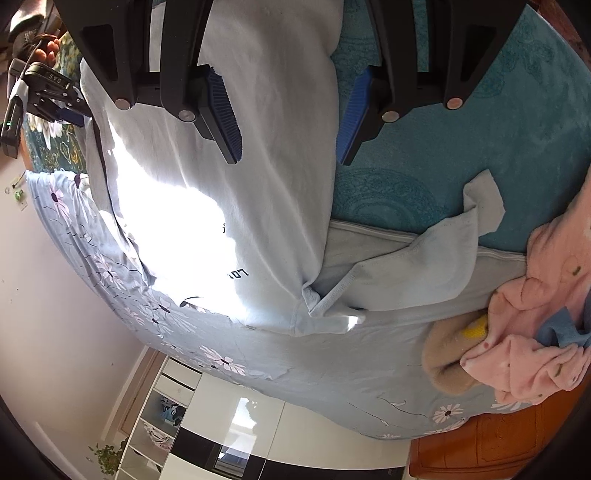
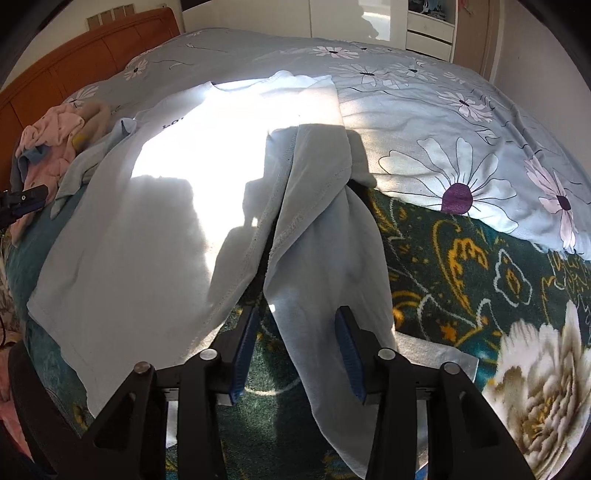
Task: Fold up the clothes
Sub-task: 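Lay the shirt flat on the bed and open both grippers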
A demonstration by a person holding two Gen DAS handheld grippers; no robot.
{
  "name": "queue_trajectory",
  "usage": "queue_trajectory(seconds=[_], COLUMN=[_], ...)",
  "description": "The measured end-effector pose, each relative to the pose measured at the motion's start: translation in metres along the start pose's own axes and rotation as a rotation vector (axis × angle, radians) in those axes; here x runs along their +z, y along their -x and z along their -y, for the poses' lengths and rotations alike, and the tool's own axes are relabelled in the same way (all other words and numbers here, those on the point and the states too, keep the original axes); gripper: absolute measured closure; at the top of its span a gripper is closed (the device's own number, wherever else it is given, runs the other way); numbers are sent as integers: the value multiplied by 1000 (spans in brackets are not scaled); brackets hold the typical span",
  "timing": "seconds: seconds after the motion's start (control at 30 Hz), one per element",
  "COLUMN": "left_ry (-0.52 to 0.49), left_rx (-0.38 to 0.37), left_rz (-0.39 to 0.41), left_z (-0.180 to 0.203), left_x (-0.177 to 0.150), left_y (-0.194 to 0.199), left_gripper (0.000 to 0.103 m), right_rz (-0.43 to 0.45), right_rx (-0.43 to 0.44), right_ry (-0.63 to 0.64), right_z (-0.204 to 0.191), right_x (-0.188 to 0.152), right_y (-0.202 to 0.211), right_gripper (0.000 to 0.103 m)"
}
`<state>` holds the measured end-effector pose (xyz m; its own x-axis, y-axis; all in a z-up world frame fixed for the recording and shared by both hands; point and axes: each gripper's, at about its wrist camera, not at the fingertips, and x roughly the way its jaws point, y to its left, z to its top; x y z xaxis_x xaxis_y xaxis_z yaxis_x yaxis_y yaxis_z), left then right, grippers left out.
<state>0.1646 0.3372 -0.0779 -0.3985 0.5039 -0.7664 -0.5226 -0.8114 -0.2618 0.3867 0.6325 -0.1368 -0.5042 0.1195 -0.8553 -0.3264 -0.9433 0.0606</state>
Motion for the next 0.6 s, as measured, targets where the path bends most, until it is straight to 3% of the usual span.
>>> queue_trajectory(seconds=[0.13,0.6], left_ry=[0,37], left_rx=[4,13], left_rz=[-12,-44], left_z=[3,3], left_x=[-6,-13], left_y=[-2,-17], left_gripper=[46,46], right_rz=[-2,168], right_rx=[54,90], right_ry=[-63,-607], right_z=[17,204], right_x=[10,37], right_y=[3,44], right_gripper=[97,96])
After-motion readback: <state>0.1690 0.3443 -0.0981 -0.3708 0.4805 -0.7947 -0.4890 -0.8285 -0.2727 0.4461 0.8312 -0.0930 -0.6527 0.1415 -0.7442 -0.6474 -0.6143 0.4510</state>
